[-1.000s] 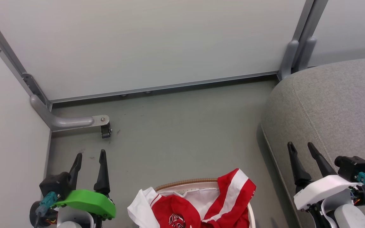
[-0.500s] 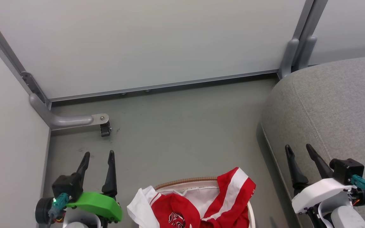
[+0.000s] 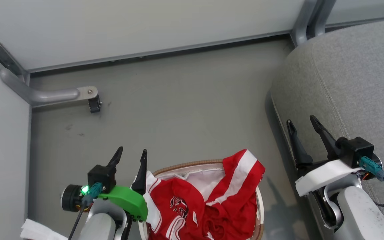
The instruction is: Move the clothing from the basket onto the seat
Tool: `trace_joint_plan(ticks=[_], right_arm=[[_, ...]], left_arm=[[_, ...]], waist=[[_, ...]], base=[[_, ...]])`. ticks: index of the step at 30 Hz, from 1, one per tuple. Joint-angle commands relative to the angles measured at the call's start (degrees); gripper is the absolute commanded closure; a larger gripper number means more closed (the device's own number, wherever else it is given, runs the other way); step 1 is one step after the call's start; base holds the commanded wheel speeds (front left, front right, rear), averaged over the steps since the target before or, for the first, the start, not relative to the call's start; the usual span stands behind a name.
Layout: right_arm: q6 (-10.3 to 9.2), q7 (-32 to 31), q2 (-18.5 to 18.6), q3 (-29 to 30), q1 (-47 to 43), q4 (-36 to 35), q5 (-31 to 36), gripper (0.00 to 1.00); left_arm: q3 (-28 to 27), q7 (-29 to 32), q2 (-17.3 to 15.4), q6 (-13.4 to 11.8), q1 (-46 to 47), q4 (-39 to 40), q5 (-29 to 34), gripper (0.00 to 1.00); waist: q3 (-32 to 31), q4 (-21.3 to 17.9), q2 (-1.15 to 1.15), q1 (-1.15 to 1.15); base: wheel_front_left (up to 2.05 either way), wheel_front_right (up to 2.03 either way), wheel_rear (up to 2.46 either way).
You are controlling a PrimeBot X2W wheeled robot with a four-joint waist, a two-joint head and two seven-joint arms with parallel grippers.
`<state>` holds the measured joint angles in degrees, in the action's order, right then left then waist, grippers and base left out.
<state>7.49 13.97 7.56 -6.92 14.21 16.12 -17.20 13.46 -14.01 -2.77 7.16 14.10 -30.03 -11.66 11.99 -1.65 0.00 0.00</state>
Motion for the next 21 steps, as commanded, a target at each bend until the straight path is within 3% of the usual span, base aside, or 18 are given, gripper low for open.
trace_joint_plan(ticks=[1, 6, 11, 21], right_arm=[[-0.01, 0.4, 0.2, -0.4, 1.5, -0.4, 1.3, 0.00], [-0.01, 0.9, -0.5, -1.3, 4.4, -0.9, 1.6, 0.00], [-0.01, 1.3, -0.7, -2.7, 6.7, -1.3, 2.6, 0.00], [-0.01, 1.3, -1.5, -3.5, 9.5, -2.1, 1.9, 0.00]], left_arm=[[1.3, -0.4, -0.2, 0.2, 2.3, -1.4, -0.1, 0.00], [7.2, -0.9, -0.2, 0.4, 7.7, -8.7, -1.1, 0.00], [17.4, -1.3, -0.4, 0.4, 12.8, -16.8, -4.1, 0.00], [27.3, 0.0, -0.3, 0.4, 21.1, -29.9, -13.2, 0.00]], waist=[[6.3, -2.7, 0.00, 0.00], [12.7, -5.0, 0.00, 0.00], [18.8, -7.5, 0.00, 0.00], [28.0, -11.3, 0.00, 0.00]], base=[[0.00, 0.00, 0.00], [0.00, 0.00, 0.00], [0.00, 0.00, 0.00], [0.00, 0.00, 0.00]])
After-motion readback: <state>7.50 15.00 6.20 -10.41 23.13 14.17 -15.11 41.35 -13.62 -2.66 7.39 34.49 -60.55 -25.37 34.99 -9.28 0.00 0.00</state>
